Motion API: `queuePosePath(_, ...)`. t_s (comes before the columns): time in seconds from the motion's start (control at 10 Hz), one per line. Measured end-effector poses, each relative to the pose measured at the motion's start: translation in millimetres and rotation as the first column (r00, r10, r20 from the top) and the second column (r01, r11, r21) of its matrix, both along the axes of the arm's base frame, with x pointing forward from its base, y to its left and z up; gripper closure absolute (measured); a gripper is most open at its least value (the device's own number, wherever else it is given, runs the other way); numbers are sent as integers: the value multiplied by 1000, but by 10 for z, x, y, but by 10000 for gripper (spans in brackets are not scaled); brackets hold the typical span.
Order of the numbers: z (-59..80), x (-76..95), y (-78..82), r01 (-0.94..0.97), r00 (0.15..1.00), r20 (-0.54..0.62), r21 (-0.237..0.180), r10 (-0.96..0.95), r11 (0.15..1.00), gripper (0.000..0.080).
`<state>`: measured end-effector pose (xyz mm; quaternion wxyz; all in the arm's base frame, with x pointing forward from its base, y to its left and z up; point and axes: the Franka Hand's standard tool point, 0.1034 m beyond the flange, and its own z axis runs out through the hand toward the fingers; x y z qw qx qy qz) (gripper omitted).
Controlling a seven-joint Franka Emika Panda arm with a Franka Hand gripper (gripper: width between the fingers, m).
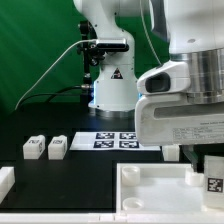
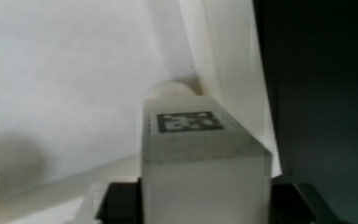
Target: Assemble one leg
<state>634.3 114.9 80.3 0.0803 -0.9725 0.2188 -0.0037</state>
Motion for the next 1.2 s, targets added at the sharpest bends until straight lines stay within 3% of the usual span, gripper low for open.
queuePosePath(0.1, -3, 15, -38, 177, 984, -25, 26, -176, 984, 499)
queuePosePath(0.3, -15, 2, -69, 530, 846, -107, 64, -522, 846, 499)
queuePosePath(0.6, -22, -15, -46, 828, 554, -209, 35, -806, 560, 499)
queuePosePath(0.7, -23, -15, -55, 848, 523, -222, 36, -823, 529, 499)
queuePosePath(0.9, -32, -20, -53, 817, 570, -212, 44, -794, 575, 499)
queuePosePath(1.0, -34, -25, -40, 810, 580, -208, 43, -788, 585, 317)
queuePosePath(1.1, -42, -51, 11, 748, 657, -177, 38, -732, 662, 207)
queuePosePath(1.2, -29, -41, 27, 577, 813, -117, 38, -570, 816, 207)
